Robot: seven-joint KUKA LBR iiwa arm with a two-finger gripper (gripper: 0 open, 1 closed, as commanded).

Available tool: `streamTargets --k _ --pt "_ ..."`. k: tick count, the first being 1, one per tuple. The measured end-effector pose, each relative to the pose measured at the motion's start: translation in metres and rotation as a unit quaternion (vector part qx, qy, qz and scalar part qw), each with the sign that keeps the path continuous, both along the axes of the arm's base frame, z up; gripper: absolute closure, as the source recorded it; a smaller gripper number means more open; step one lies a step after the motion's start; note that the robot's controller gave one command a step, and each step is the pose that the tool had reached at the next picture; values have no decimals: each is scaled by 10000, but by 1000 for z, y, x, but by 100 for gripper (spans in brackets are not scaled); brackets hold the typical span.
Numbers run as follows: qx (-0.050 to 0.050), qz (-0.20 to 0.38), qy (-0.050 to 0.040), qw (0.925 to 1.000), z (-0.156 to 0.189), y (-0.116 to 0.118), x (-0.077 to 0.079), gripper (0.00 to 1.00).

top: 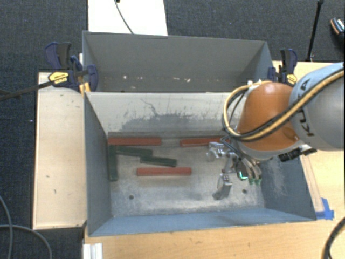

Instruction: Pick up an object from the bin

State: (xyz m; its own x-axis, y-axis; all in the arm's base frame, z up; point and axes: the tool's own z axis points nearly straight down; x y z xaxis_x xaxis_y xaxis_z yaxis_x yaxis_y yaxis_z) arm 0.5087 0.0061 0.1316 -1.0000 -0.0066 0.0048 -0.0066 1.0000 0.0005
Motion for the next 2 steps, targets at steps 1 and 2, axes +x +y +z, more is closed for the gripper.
streamTargets --k 1,2 --pt "9 453 -37 9990 -64 39 41 0" --pt "12 886 -55 9961 -61 86 64 0"
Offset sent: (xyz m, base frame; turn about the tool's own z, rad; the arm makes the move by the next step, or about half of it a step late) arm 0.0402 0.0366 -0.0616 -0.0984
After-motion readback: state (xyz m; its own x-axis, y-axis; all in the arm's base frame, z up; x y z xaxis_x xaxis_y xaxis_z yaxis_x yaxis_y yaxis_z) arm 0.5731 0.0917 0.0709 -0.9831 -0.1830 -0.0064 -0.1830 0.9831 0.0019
